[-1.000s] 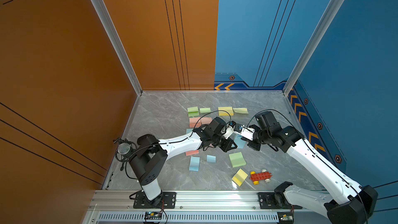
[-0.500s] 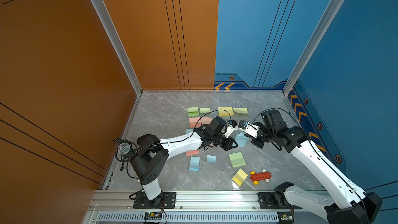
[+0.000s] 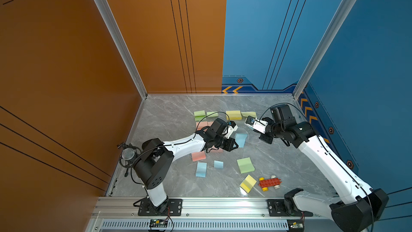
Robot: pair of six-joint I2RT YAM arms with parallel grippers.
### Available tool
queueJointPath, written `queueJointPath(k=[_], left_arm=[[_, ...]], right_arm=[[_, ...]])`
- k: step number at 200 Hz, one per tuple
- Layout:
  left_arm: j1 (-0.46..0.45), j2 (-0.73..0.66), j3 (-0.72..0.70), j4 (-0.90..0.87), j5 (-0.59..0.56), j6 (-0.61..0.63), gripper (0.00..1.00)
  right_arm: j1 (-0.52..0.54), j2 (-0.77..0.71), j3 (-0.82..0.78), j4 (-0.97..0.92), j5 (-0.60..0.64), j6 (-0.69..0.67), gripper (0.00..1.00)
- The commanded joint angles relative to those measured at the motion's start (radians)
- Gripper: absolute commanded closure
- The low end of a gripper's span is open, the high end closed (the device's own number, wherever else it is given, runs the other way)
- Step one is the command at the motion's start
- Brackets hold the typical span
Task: Tear off pages from different memo pads
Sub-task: Tear off the paper from the memo pad, then place the paper at the center of the board.
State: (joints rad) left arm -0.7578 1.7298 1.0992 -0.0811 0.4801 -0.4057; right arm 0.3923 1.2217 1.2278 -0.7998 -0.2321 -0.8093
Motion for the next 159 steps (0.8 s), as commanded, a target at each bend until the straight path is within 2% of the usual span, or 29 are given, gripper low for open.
queueJointPath(k=[1,29,54,104,159], left_arm=[[0.019,-0.046,-0.021,-0.030,-0.038,-0.024,1.00],[0.028,-0.109,-0.044,-0.035,-0.045,-0.031,1.00],[0.029,-0.176,-0.077,-0.037,-0.072,-0.036,1.00],[0.027,-0.256,-0.143,-0.036,-0.126,-0.009,1.00],[0.031,-0.325,-0.173,-0.036,-0.169,-0.004,1.00]], right_arm=[[-0.015,0.058,0.049,-0.003,0.018,-0.077,1.00],[-0.033,0.179,0.082,-0.028,0.043,-0.229,1.00],[-0.050,0.334,0.152,-0.061,0.127,-0.345,1.00],[-0.065,0.629,0.341,-0.107,0.207,-0.427,1.00],[-0.103,0.841,0.467,-0.142,0.215,-0.453,0.97]])
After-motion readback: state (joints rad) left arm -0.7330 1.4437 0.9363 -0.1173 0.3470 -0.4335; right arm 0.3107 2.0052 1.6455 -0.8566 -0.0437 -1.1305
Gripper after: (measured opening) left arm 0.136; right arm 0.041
